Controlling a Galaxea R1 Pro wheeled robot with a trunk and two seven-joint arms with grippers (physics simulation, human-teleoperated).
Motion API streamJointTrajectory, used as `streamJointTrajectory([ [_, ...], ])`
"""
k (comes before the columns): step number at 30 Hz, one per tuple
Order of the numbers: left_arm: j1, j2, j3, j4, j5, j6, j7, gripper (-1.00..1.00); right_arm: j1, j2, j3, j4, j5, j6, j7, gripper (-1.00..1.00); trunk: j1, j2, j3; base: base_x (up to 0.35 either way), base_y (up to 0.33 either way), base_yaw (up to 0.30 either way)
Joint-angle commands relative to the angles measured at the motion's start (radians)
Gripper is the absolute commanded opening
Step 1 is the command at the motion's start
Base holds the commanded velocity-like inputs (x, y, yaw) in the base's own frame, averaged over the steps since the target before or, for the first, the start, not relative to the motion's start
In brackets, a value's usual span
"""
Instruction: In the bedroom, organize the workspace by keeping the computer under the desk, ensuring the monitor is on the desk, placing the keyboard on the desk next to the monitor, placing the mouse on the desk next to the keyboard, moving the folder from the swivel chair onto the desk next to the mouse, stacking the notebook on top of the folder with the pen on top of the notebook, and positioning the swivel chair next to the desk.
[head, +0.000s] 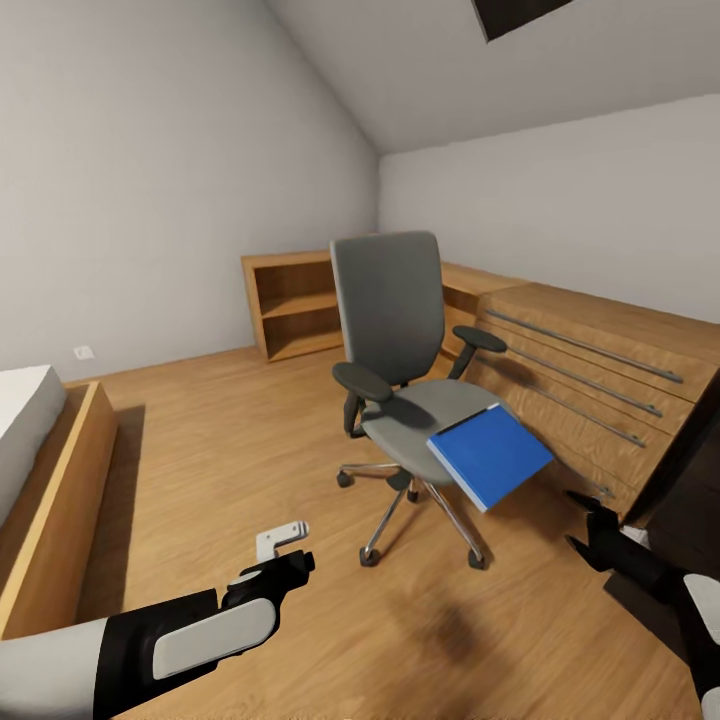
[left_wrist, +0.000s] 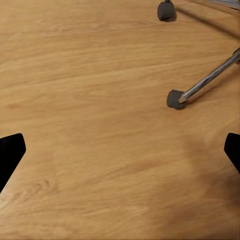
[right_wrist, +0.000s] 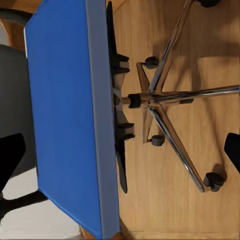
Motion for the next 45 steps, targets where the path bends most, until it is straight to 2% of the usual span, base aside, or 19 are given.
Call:
streamJointTrajectory([
  [1,-0.002,0.0,-0.003,-0.001,0.006,-0.01,0.001,1.0,-0.001,0.002,0.018,0.003,0.007,0.007,0.012,1.0,0.004,-0.008,-0.004,0.0,0.0,0.0],
  [8,-0.002,-0.001,-0.004,-0.001,0.006,-0.01,0.001,1.0,-0.001,0.01,0.07,0.009,0.008,0.006,0.017,1.0,0.031,-0.057,-0.026,0.0,0.0,0.0],
  [10,-0.001,-0.001,-0.004,-0.001,0.006,-0.01,0.001,1.0,-0.001,0.012,0.08,0.01,0.008,0.006,0.024,1.0,0.031,-0.057,-0.026,0.0,0.0,0.0],
  [11,-0.001,0.0,-0.004,-0.001,0.006,-0.01,0.001,1.0,-0.001,0.013,0.129,0.011,0.008,0.006,0.066,1.0,0.031,-0.057,-0.026,0.0,0.0,0.0],
  [16,-0.001,0.0,-0.004,-0.001,0.006,-0.01,0.002,1.0,-0.001,0.012,0.184,0.011,0.007,0.007,0.134,1.0,0.031,-0.057,-0.026,0.0,0.0,0.0],
  [24,-0.002,0.0,-0.004,-0.002,0.006,-0.01,0.002,1.0,-0.001,0.013,0.196,0.011,0.007,0.007,0.148,1.0,0.031,-0.057,-0.026,0.0,0.0,0.0],
  [25,-0.002,0.0,-0.004,-0.003,0.006,-0.01,0.003,1.0,-0.001,0.013,0.213,0.011,0.007,0.007,0.15,1.0,0.031,-0.057,-0.03,0.0,0.0,0.0],
  [28,-0.001,0.0,-0.004,-0.004,0.006,-0.01,0.003,1.0,-0.001,0.014,0.22,0.011,0.008,0.007,0.16,1.0,0.033,-0.058,-0.042,0.0,0.0,0.0],
  [31,-0.002,0.0,-0.004,-0.004,0.006,-0.01,0.003,1.0,-0.001,0.013,0.224,0.01,0.008,0.006,0.182,1.0,0.034,-0.059,-0.053,0.0,0.0,0.0],
  [41,-0.002,-0.001,-0.004,-0.004,0.006,-0.009,0.003,1.0,-0.001,0.011,0.226,0.004,0.012,0.006,0.323,1.0,0.038,-0.061,-0.092,0.0,0.0,0.0],
  [45,-0.002,-0.024,-0.027,0.018,0.004,-0.01,-0.02,1.0,0.0,0.014,0.249,-0.019,0.026,-0.016,0.345,1.0,0.038,-0.061,-0.092,0.0,0.0,0.0],
])
